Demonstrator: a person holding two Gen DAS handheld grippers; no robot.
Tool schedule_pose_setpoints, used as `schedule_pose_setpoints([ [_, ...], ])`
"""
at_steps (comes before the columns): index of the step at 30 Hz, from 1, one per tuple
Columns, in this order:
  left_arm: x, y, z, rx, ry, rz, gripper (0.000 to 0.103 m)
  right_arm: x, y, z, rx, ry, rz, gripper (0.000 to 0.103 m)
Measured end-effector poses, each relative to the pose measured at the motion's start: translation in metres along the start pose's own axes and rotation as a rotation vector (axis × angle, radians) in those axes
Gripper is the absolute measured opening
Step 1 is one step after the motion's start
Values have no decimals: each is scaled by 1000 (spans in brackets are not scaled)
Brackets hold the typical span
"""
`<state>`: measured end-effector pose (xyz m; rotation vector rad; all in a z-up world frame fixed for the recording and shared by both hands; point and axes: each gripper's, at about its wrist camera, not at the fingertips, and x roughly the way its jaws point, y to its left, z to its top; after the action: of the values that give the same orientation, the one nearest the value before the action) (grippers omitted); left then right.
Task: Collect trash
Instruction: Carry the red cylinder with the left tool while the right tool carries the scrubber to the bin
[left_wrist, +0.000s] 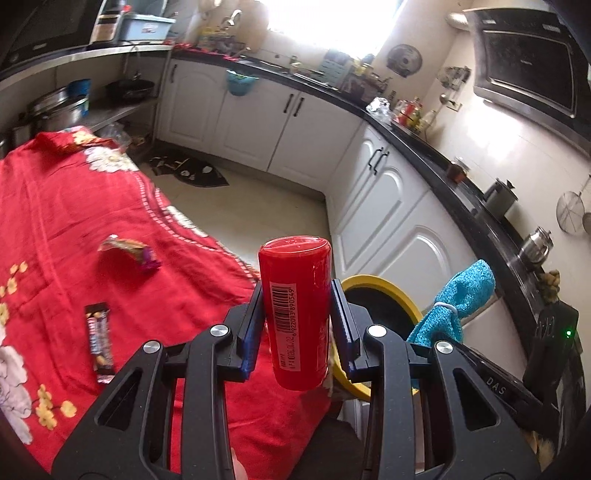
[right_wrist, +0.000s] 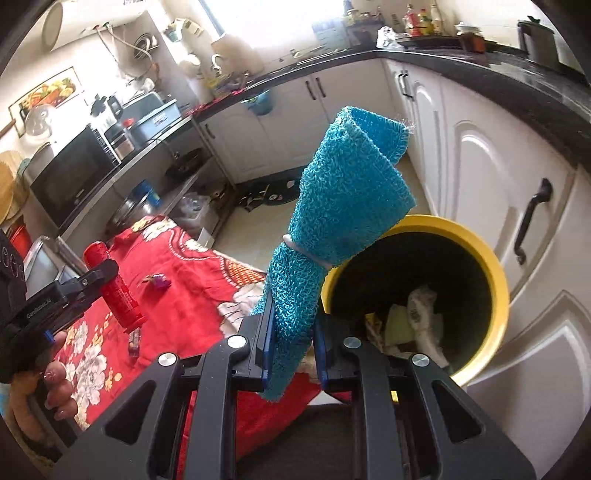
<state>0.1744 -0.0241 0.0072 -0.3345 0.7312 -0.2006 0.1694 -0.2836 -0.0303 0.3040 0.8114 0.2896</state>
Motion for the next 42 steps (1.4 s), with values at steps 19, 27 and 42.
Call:
schedule_pose_setpoints([
  [19,55,-83,-1,149,60,-111,27,-16,-52,-1,52,-40,-141,17],
  [27,75,-102,-6,182,91,-132,27,-13,-69,-4,61,-27,-168,18],
  [42,121,-121,-19,222,177,-162,27,25,-91,-18,72,56,-207,21],
])
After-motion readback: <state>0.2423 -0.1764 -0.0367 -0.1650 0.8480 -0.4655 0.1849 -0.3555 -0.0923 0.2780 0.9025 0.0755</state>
